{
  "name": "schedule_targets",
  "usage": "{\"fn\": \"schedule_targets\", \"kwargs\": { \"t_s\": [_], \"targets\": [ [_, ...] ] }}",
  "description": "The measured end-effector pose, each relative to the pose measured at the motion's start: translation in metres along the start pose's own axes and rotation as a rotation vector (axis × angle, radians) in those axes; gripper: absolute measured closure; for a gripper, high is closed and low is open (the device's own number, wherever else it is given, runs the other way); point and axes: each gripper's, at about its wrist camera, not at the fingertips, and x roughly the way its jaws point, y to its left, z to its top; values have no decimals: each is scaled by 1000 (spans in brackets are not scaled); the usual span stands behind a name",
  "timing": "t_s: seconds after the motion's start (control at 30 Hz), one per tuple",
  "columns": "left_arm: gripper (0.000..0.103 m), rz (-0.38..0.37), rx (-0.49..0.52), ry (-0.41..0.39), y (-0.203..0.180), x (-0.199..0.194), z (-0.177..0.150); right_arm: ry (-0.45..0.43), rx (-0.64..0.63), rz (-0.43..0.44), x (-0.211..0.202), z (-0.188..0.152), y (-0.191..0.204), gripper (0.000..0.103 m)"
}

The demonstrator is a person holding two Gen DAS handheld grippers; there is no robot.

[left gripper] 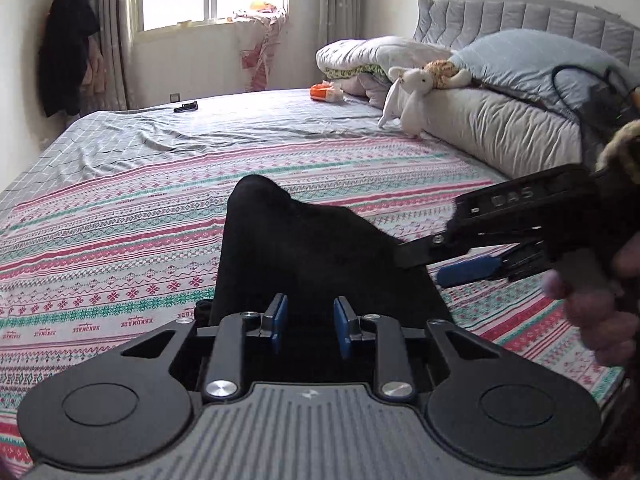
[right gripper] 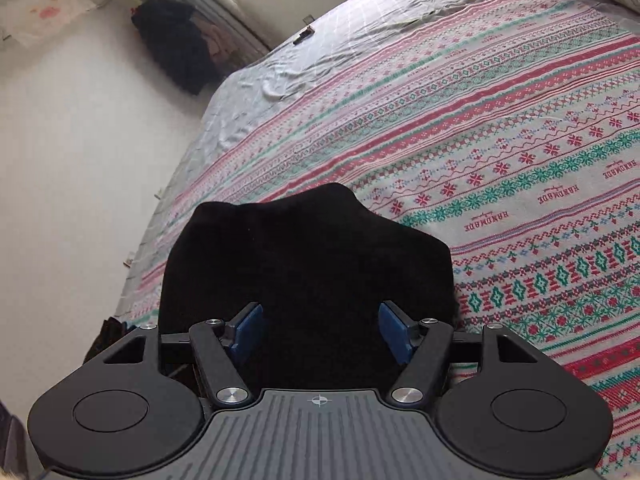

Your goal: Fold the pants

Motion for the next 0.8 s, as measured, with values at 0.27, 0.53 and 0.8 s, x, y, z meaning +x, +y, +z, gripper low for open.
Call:
{"fn": "schedule_targets", "kwargs": {
  "t_s": [0.27,0.53,0.8],
  "targets": [
    [43,21,-68,50,28,36,-14,50,-68,-48,1,-9,-2,37],
    [2,-56,-114,9,50,23,-7,-4,-16,-17,-23,1,-39,31],
    [0,-254,-430,185,104,55,-30,131,114,89,6,-26,-73,32]
  ]
}}
